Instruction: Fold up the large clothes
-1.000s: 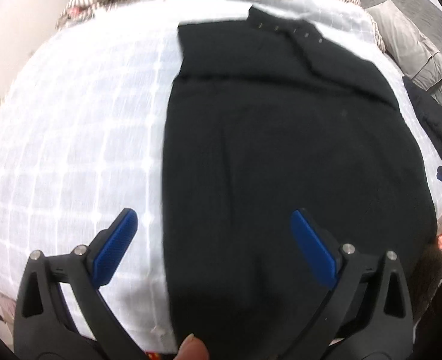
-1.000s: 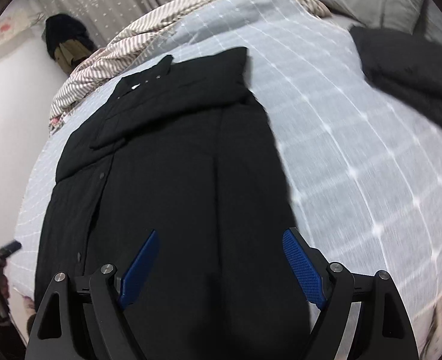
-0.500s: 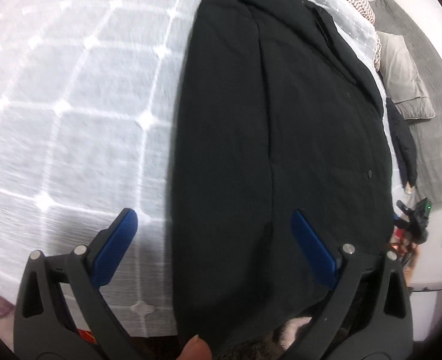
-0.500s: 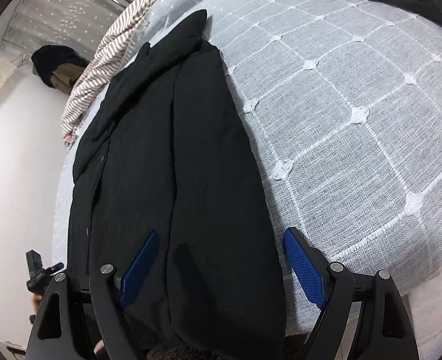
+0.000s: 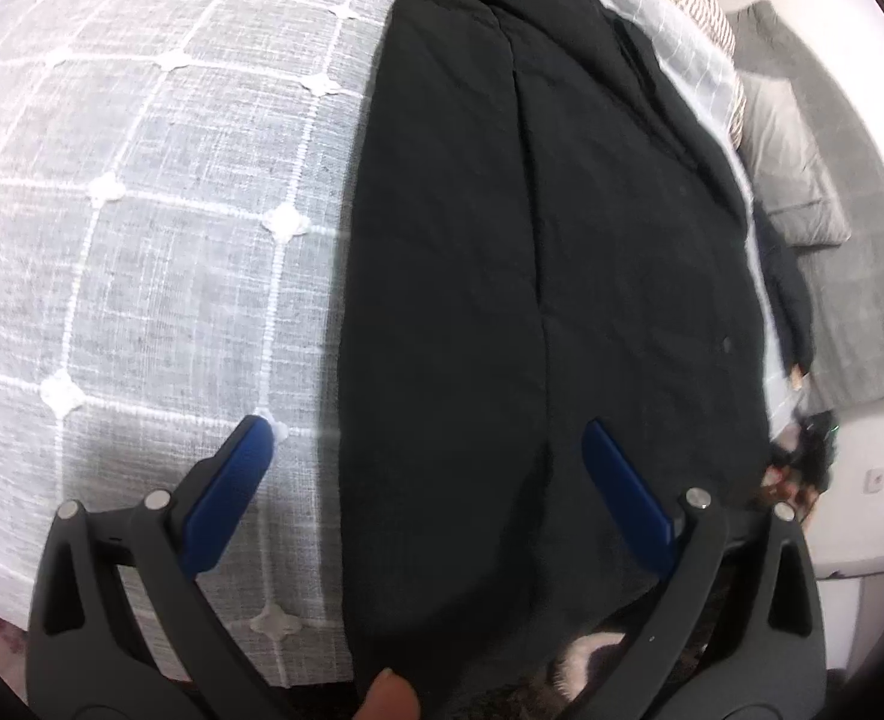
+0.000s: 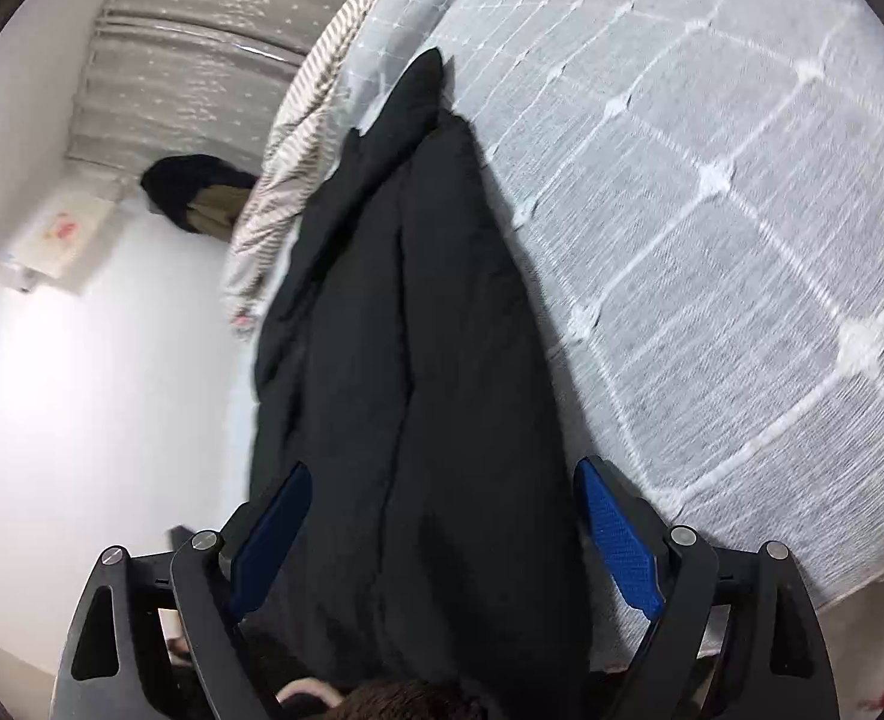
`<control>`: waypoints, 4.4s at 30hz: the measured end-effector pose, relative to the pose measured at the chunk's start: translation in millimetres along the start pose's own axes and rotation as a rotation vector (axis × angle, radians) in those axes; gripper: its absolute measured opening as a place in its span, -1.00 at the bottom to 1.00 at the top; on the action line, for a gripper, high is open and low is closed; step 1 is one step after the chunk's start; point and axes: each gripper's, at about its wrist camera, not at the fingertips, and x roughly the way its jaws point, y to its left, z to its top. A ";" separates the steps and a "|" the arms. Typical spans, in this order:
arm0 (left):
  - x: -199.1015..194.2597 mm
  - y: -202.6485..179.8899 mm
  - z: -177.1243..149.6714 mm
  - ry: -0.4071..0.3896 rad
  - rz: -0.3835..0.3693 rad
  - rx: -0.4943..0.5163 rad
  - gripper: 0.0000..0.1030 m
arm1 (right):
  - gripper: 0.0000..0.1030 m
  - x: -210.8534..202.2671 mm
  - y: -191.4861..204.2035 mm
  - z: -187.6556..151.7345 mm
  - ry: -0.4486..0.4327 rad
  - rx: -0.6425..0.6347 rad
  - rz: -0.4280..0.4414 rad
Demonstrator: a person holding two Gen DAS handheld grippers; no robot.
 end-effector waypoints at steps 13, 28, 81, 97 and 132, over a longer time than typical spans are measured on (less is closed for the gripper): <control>14.5 9.2 -7.2 0.086 -0.385 -0.059 0.79 | 0.77 17.2 3.6 -11.8 0.084 0.025 0.146; 38.7 -41.2 0.0 0.178 -0.288 0.015 -0.43 | 0.12 40.1 29.3 -16.3 0.171 -0.025 0.155; 8.9 -47.6 178.1 -0.395 -0.199 -0.135 -0.67 | -0.58 102.1 146.1 153.1 -0.197 -0.084 -0.267; -18.5 -64.6 150.4 -0.379 -0.128 -0.125 0.47 | 0.14 68.3 134.6 144.8 -0.191 -0.120 -0.321; -0.5 -109.7 164.2 -0.568 -0.057 0.078 0.56 | 0.42 141.6 138.4 171.6 -0.303 -0.224 -0.505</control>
